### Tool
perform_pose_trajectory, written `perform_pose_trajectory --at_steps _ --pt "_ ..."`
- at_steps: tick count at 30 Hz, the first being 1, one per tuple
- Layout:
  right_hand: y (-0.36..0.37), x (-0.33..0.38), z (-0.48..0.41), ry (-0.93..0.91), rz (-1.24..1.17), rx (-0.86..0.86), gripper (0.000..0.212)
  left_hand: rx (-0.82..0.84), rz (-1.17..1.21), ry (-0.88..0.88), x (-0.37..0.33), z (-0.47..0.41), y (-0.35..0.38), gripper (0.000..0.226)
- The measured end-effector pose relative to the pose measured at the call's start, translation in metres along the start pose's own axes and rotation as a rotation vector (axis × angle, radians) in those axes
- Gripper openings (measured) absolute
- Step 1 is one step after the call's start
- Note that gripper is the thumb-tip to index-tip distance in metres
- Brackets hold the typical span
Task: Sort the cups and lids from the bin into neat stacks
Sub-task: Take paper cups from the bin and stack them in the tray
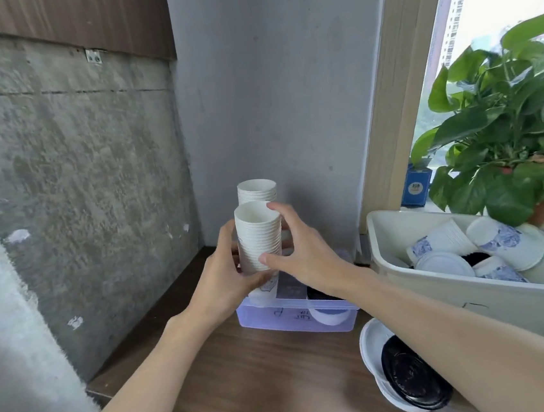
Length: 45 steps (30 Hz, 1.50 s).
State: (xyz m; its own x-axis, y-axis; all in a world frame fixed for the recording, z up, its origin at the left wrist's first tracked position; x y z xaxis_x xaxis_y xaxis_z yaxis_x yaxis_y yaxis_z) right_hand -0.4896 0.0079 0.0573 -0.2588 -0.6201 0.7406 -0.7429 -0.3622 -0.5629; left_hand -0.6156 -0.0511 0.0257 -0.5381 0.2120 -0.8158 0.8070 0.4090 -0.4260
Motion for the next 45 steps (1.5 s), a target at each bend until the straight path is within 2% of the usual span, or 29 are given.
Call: perform_pose_trajectory --at_steps 7,18,28,32,36,41,45 --pt "0.015 -0.016 0.000 0.018 0.041 -0.006 0.075 0.007 -0.017 -0.025 0.021 0.006 0.003 0.092" --pt "0.023 -0.018 -0.004 0.007 -0.008 -0.039 0.064 -0.086 -0.067 -0.014 0.025 0.010 -0.009 0.096" --pt "0.024 -0.017 -0.003 0.018 0.019 0.012 0.072 -0.050 -0.135 -0.023 0.017 0.013 -0.012 0.097" --pt "0.003 -0.008 0.012 0.018 0.032 -0.016 0.071 -0.129 -0.228 0.039 -0.006 0.017 -0.024 0.095" --pt "-0.041 -0.002 0.035 -0.009 0.109 -0.103 0.055 -0.244 -0.298 0.200 -0.061 0.019 -0.022 0.073" --pt "-0.116 -0.013 0.070 0.017 0.143 -0.222 0.039 -0.093 -0.257 0.339 -0.127 0.005 0.050 0.053" --pt "-0.183 -0.044 0.102 0.123 0.224 -0.310 0.033 0.087 -0.245 0.373 -0.162 -0.007 0.128 0.047"
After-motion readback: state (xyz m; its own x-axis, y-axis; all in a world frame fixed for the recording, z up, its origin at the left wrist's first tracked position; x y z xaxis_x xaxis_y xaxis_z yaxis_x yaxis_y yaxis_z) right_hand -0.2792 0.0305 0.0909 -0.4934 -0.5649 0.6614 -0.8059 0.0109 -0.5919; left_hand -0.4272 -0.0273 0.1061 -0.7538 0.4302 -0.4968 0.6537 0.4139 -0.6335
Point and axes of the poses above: each hand's wrist, its own z-axis away from the middle knuckle, its own y-axis out of the palm, x = y × z, the point moved 8 cm from there along -z, towards the middle knuckle, and after that the axes turned 1 degree about x, right-handed, at the moved point
